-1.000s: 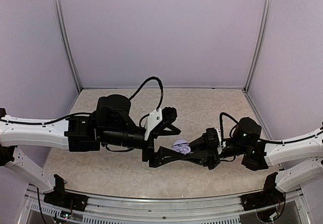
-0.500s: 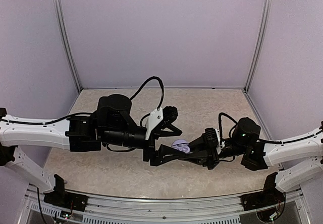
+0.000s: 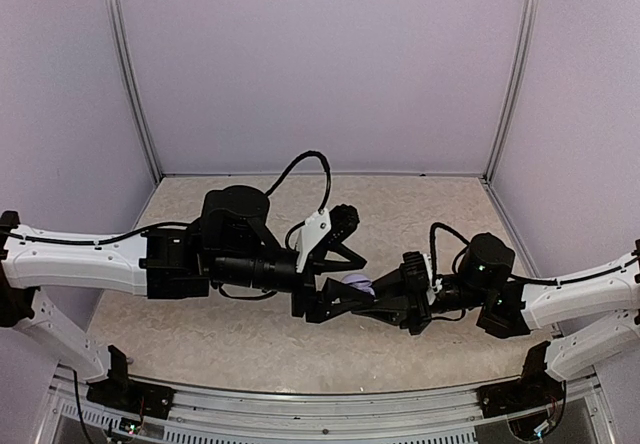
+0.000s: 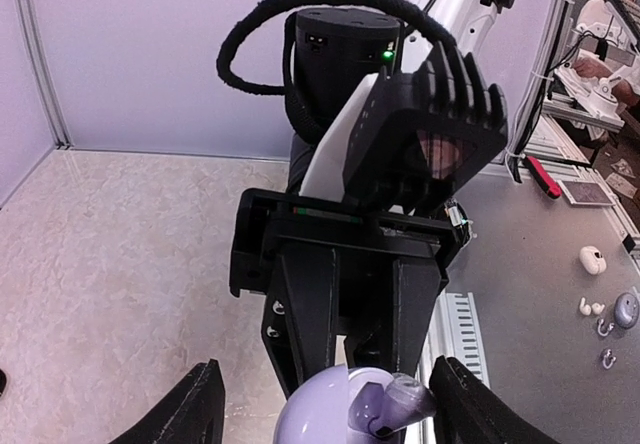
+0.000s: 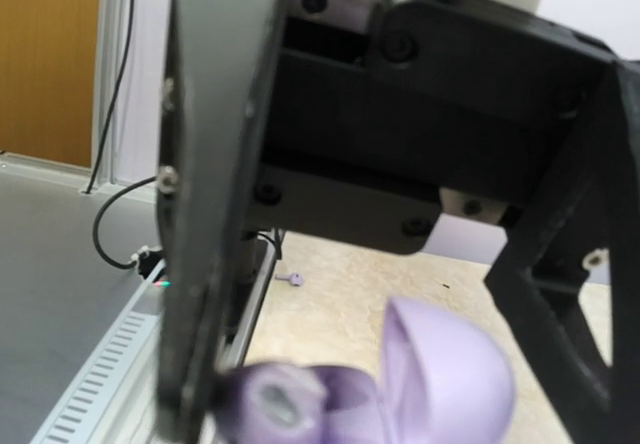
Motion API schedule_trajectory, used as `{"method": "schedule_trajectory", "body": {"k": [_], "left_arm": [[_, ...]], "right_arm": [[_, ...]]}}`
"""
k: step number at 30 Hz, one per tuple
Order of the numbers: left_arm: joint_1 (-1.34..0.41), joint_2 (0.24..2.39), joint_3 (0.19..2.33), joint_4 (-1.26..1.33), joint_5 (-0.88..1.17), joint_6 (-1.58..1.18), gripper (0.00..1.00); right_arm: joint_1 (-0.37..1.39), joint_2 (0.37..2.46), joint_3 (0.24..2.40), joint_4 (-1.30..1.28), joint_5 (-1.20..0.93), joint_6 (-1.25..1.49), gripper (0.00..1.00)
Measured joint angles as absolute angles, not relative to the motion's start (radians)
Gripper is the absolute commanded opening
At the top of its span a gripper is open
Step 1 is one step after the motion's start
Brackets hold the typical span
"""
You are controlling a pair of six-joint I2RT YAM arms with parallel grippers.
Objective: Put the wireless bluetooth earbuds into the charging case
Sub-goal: Adjust the right earbud in the right side groove of the charging case.
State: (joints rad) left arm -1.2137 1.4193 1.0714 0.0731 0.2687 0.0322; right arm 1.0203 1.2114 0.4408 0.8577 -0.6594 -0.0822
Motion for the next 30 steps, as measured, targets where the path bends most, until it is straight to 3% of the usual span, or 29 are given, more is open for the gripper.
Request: {"method": "schedule_trajectory", "body": {"k": [11, 19, 30], "left_arm": [[-1.194, 1.444, 1.084, 0.092, 0.232, 0.002, 0.67], [-1.188, 1.445, 1.076, 0.110, 0.246, 0.002, 0.83], [-1.218, 1.396, 1.043, 0.136, 0.299, 0.064, 0.88]], "right_arm": [[1.020, 1.209, 0.439, 0.858, -0.628, -0.072, 0.00], [1.021, 1.204, 0.431, 0.871, -0.623, -0.061, 0.00], [1.026, 1.221, 0.430, 0.920, -0.640, -0.061, 0.00]]}}
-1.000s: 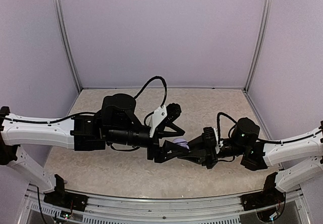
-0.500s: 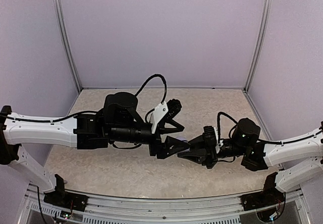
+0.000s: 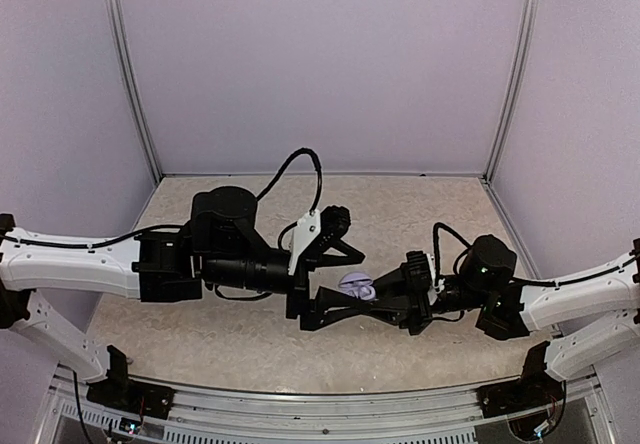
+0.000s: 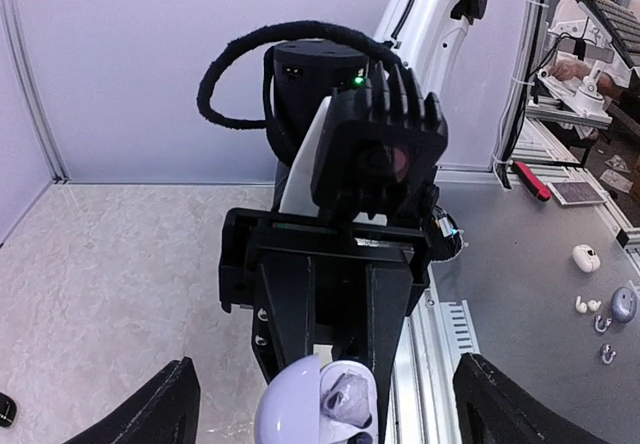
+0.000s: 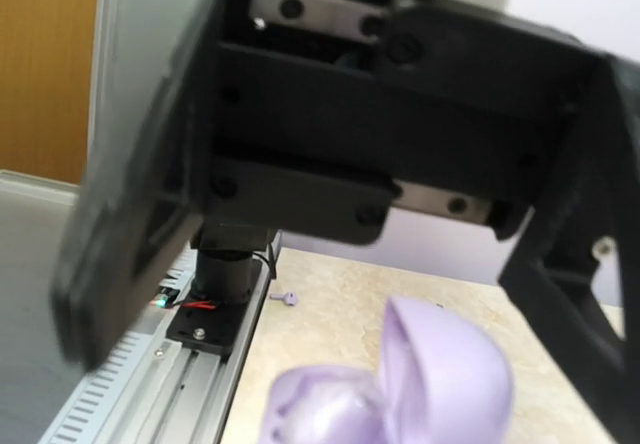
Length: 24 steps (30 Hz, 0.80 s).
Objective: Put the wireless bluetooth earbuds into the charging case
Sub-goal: Adjust the right earbud in the right side groove of the charging case.
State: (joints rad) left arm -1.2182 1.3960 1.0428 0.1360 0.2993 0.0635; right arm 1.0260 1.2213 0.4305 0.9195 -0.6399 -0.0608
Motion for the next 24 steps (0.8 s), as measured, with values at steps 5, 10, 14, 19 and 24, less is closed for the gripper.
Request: {"method": "schedule_trajectory", "body": {"k": [5, 10, 14, 19, 24], "left_arm": [[-1.196, 1.325, 0.993, 0.137, 0.299, 0.072, 0.87], [-1.143, 1.261, 0.983, 0.128, 0.273, 0.026, 0.80], [-1.111, 1.245, 0.988, 0.092, 0.231, -0.064, 0.73], [-1.105, 1.245, 0.990, 0.011, 0.196, -0.157, 0.54], [-1.191, 1.228, 0.990, -0.005, 0.179, -0.136, 0.48]], "right_arm": [[1.026, 1.222, 0.429, 0.920, -0.643, -0.066, 0.00], [1.026, 1.225, 0.429, 0.920, -0.643, -0.067, 0.00], [1.023, 1.239, 0.429, 0.920, -0.643, -0.066, 0.00], [1.006, 1.256, 0.429, 0.924, -0.640, -0.063, 0.00], [0.997, 1.286, 0.429, 0.929, -0.641, -0.060, 0.00]]}}
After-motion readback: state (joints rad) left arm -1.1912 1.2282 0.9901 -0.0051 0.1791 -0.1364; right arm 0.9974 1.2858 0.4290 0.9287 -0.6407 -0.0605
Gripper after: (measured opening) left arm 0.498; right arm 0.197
